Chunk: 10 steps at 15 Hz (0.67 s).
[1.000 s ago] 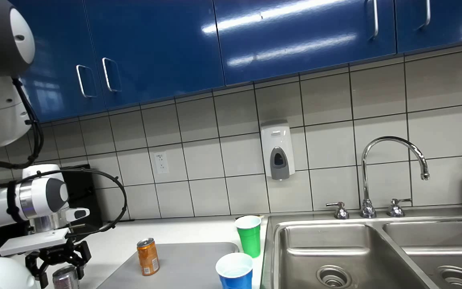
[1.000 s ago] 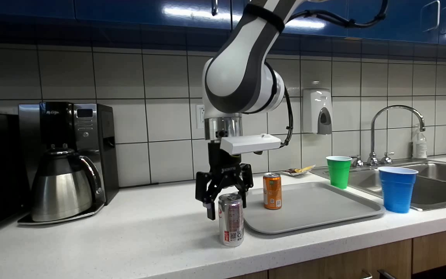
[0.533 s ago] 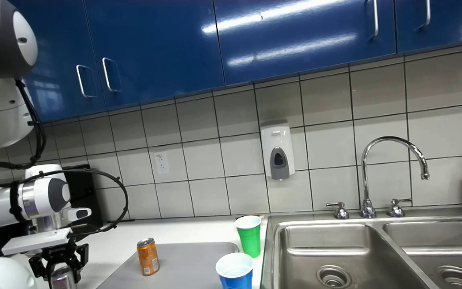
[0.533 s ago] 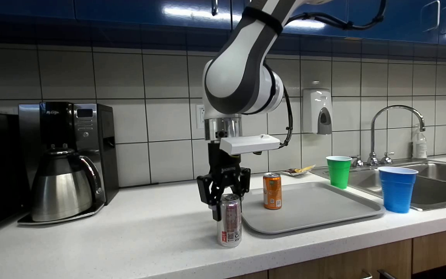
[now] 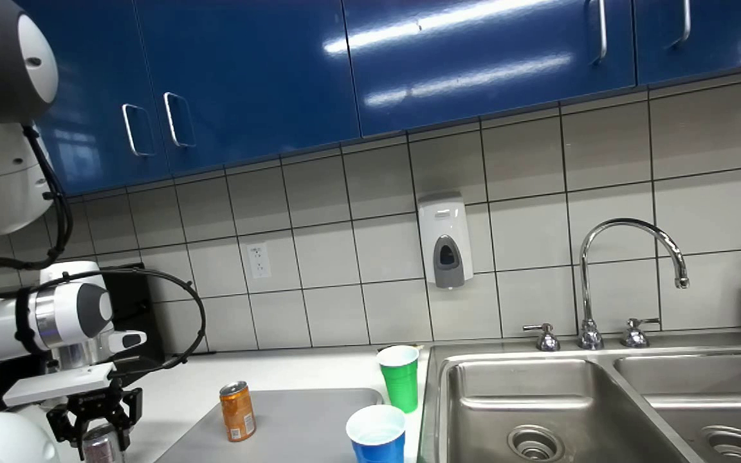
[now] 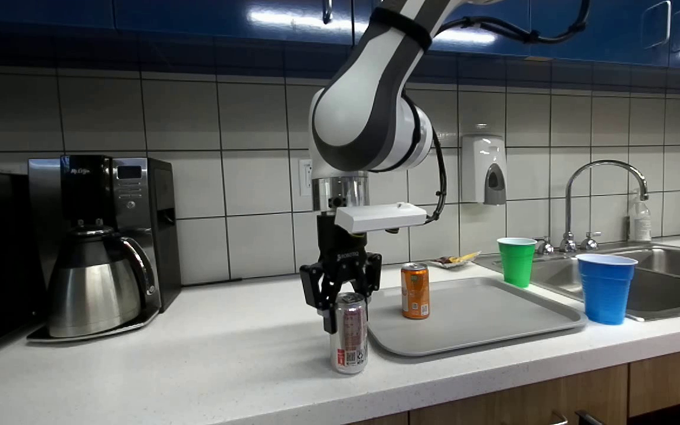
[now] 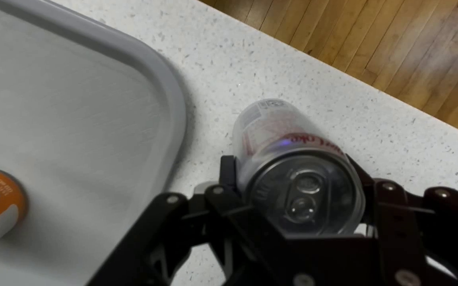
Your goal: Put the Fanta and Coke cans on the grey tray
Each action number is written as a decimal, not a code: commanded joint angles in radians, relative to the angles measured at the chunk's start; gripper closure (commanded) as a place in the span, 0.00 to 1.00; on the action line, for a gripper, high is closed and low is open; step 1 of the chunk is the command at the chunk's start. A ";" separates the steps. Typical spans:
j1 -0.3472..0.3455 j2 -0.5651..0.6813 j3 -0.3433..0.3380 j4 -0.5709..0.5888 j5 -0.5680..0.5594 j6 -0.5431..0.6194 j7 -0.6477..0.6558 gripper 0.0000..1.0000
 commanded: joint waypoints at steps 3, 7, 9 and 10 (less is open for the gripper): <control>0.006 -0.084 -0.005 -0.017 -0.010 -0.017 0.006 0.62; -0.006 -0.120 -0.012 -0.033 -0.012 -0.011 0.005 0.62; -0.010 -0.138 -0.019 -0.043 -0.017 -0.012 0.008 0.62; -0.013 -0.147 -0.024 -0.049 -0.019 -0.012 0.010 0.62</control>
